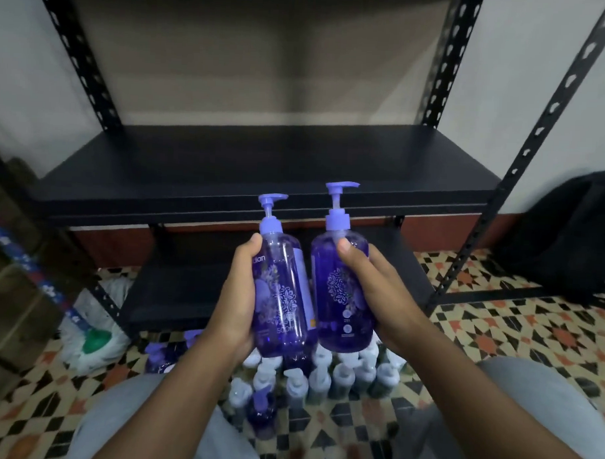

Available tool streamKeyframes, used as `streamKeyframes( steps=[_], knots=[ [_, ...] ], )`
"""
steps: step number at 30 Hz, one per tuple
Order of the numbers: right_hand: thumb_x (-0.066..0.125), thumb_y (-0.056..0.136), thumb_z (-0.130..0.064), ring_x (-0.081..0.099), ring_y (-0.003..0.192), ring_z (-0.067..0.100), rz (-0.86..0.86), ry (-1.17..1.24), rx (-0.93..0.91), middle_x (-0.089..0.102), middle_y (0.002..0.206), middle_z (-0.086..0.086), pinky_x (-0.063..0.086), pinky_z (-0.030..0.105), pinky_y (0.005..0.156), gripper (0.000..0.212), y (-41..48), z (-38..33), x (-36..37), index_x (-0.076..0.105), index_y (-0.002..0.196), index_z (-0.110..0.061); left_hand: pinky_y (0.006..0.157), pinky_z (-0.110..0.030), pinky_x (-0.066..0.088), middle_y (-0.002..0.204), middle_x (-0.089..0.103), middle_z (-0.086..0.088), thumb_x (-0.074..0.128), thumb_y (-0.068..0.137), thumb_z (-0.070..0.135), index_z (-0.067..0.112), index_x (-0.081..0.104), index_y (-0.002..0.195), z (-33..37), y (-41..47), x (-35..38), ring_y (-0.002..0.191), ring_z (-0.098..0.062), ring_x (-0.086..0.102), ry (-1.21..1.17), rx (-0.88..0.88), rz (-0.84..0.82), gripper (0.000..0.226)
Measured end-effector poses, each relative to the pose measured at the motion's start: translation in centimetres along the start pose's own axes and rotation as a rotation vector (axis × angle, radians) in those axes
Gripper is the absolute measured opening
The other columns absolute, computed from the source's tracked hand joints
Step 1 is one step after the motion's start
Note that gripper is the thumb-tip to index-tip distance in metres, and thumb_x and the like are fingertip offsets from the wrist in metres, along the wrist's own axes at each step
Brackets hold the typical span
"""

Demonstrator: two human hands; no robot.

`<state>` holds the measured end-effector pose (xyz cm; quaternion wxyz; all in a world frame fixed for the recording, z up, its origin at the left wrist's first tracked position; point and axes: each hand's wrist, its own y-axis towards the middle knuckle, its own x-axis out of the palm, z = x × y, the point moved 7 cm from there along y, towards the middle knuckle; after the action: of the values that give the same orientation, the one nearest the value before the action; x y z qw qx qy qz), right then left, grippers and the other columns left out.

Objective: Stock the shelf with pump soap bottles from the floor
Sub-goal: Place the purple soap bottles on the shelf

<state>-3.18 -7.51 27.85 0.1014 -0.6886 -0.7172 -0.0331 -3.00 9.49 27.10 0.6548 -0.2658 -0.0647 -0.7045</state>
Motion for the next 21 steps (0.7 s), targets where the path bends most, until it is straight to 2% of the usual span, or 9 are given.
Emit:
streamKeyframes(
  steps=[2, 5, 6, 8, 9, 11, 14, 18, 21],
  knots=[
    [0.073, 0.083, -0.058, 0.07, 0.109, 0.033, 0.003, 0.013, 0.033, 0.073, 0.117, 0.015, 0.052, 0.057, 0.101, 0.059, 0.1, 0.4, -0.5, 0.063, 0.123, -0.015, 0.076, -0.04, 0.059, 0.097, 0.076, -0.015, 0.052, 0.095, 0.057, 0.014, 0.074, 0.099, 0.0, 0.3, 0.4, 0.087, -0.029, 0.074, 0.019, 0.007, 0.005, 0.049],
    [0.077, 0.078, -0.059, 0.071, 0.108, 0.035, 0.005, 0.042, 0.077, 0.071, 0.118, 0.018, 0.054, 0.057, 0.097, 0.07, -0.5, 1.2, -1.4, 0.059, 0.126, -0.011, 0.088, -0.047, 0.058, 0.108, 0.075, -0.017, 0.061, 0.091, 0.055, 0.013, 0.073, 0.111, -0.3, 0.5, 1.1, 0.097, -0.032, 0.073, 0.076, -0.003, -0.01, 0.048],
    [0.081, 0.076, -0.054, 0.071, 0.106, 0.035, 0.01, 0.046, 0.087, 0.071, 0.118, 0.019, 0.056, 0.056, 0.095, 0.07, -0.8, 1.3, -1.9, 0.057, 0.126, -0.011, 0.088, -0.047, 0.059, 0.106, 0.075, -0.016, 0.068, 0.088, 0.05, 0.015, 0.074, 0.108, -0.4, 0.5, 1.4, 0.094, -0.031, 0.073, 0.104, 0.006, -0.039, 0.041],
    [0.087, 0.071, -0.037, 0.073, 0.101, 0.037, 0.005, 0.012, 0.097, 0.07, 0.117, 0.021, 0.058, 0.057, 0.088, 0.068, -1.5, 1.3, -2.8, 0.055, 0.126, -0.011, 0.073, -0.042, 0.062, 0.093, 0.074, -0.012, 0.082, 0.076, 0.027, 0.018, 0.073, 0.099, -0.5, 0.3, 1.8, 0.078, -0.024, 0.073, 0.17, 0.043, -0.089, 0.026],
    [0.089, 0.069, -0.03, 0.073, 0.099, 0.038, 0.003, -0.021, 0.092, 0.07, 0.116, 0.022, 0.058, 0.059, 0.087, 0.069, -1.7, 1.2, -3.1, 0.055, 0.126, -0.011, 0.067, -0.039, 0.062, 0.088, 0.073, -0.009, 0.083, 0.071, 0.018, 0.017, 0.07, 0.101, -0.6, 0.1, 2.0, 0.074, -0.022, 0.072, 0.217, 0.061, -0.099, 0.032],
    [0.09, 0.062, -0.026, 0.074, 0.096, 0.037, 0.037, -0.071, 0.074, 0.072, 0.112, 0.02, 0.057, 0.061, 0.088, 0.073, -2.4, 0.8, -3.8, 0.056, 0.125, -0.009, 0.067, -0.037, 0.062, 0.088, 0.073, -0.01, 0.081, 0.062, 0.011, 0.012, 0.066, 0.106, -0.6, -0.4, 2.4, 0.075, -0.023, 0.072, 0.283, 0.089, -0.116, 0.046],
    [0.093, 0.057, -0.034, 0.076, 0.092, 0.032, 0.118, -0.104, 0.031, 0.075, 0.105, 0.012, 0.059, 0.057, 0.086, 0.075, -3.6, -0.6, -4.4, 0.06, 0.121, -0.012, 0.072, -0.039, 0.061, 0.098, 0.076, -0.017, 0.086, 0.057, 0.018, 0.008, 0.069, 0.109, 0.1, -1.0, 3.4, 0.083, -0.03, 0.075, 0.329, 0.171, -0.125, 0.055],
    [0.088, 0.075, -0.023, 0.077, 0.085, 0.024, 0.177, -0.116, -0.097, 0.077, 0.098, 0.004, 0.063, 0.043, 0.075, 0.045, -4.8, -3.9, -4.8, 0.064, 0.112, -0.02, 0.077, -0.042, 0.06, 0.103, 0.077, -0.016, 0.085, 0.06, 0.028, 0.013, 0.071, 0.111, 1.5, -1.5, 5.7, 0.092, -0.033, 0.076, 0.324, 0.267, -0.141, 0.055],
    [0.08, 0.083, -0.019, 0.077, 0.086, 0.019, 0.175, -0.098, -0.194, 0.078, 0.099, -0.001, 0.061, 0.029, 0.069, 0.035, -5.2, -6.6, -5.4, 0.064, 0.113, -0.025, 0.078, -0.041, 0.06, 0.107, 0.077, -0.013, 0.082, 0.067, 0.026, 0.016, 0.066, 0.118, 3.1, -1.3, 8.2, 0.095, -0.032, 0.075, 0.336, 0.349, -0.171, 0.054]
  ],
)
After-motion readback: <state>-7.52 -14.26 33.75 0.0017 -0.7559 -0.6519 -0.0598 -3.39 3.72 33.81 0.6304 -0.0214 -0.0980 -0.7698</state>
